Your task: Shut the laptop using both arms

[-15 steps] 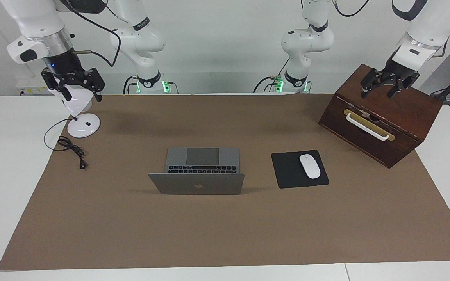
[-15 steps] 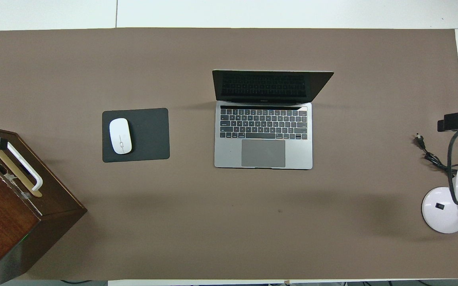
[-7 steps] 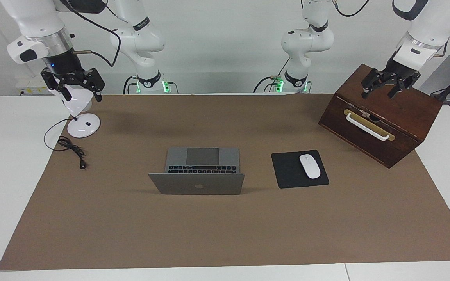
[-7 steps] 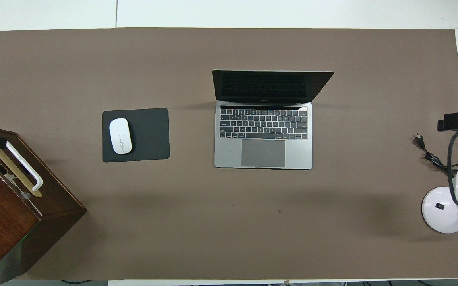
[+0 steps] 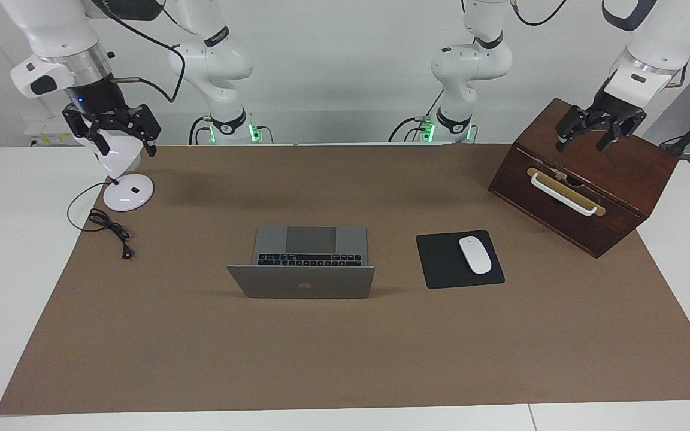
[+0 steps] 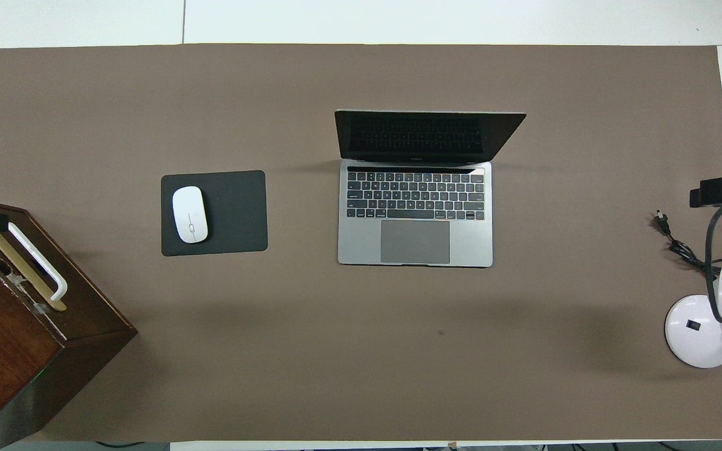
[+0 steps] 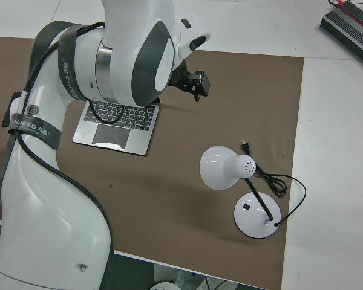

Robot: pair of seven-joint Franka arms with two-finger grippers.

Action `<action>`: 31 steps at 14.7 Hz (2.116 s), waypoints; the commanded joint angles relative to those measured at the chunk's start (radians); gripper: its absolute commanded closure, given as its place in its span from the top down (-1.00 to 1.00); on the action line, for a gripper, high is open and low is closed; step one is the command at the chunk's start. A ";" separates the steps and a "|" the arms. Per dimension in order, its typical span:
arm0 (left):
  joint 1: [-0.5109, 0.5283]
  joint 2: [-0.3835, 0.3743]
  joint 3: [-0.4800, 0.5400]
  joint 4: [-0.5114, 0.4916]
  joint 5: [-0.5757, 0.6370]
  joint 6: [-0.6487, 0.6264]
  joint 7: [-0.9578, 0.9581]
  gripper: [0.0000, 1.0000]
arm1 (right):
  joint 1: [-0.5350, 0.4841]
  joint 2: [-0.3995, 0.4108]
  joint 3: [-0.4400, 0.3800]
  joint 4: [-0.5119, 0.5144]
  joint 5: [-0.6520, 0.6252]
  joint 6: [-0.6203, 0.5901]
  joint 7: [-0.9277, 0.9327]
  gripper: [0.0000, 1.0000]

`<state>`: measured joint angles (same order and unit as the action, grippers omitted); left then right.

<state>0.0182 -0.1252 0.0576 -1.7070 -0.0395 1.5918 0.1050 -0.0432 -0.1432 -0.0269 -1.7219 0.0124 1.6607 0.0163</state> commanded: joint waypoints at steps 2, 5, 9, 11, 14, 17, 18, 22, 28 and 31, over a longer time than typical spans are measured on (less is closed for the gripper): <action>0.005 0.009 -0.004 0.018 0.020 0.005 -0.008 1.00 | -0.012 -0.004 0.005 -0.008 -0.020 0.027 -0.025 1.00; -0.001 0.010 -0.004 0.018 0.021 0.013 -0.002 1.00 | -0.014 -0.002 0.005 -0.007 -0.020 0.025 -0.027 1.00; -0.003 0.010 -0.004 0.017 0.021 0.011 -0.010 0.96 | -0.017 -0.002 0.005 -0.007 -0.020 0.031 -0.027 1.00; 0.003 0.009 -0.004 0.017 0.021 0.007 -0.010 0.07 | -0.020 -0.001 0.005 -0.008 -0.020 0.033 -0.027 1.00; 0.006 0.009 -0.004 0.017 0.021 0.011 -0.007 -1.00 | -0.023 0.008 0.005 -0.008 -0.020 0.045 -0.027 0.97; 0.006 0.009 -0.004 0.017 0.021 0.010 -0.005 -1.00 | -0.021 0.016 0.005 -0.008 -0.020 0.062 -0.027 0.97; 0.008 0.009 -0.004 0.017 0.021 0.008 -0.002 -1.00 | -0.021 0.017 0.005 -0.007 -0.020 0.063 -0.027 0.97; 0.006 0.010 -0.004 0.018 0.021 0.025 -0.008 -1.00 | -0.020 0.024 0.005 -0.004 -0.020 0.079 -0.027 0.97; -0.011 0.007 -0.009 -0.005 0.021 0.117 -0.008 -1.00 | -0.017 0.024 0.007 -0.005 -0.020 0.083 -0.029 0.98; -0.017 -0.004 -0.016 -0.054 0.018 0.198 -0.005 -1.00 | -0.021 0.024 0.007 -0.005 -0.020 0.083 -0.030 0.97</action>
<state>0.0167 -0.1182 0.0422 -1.7190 -0.0392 1.7295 0.1051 -0.0490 -0.1199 -0.0286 -1.7223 0.0124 1.7307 0.0142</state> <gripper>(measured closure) 0.991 0.013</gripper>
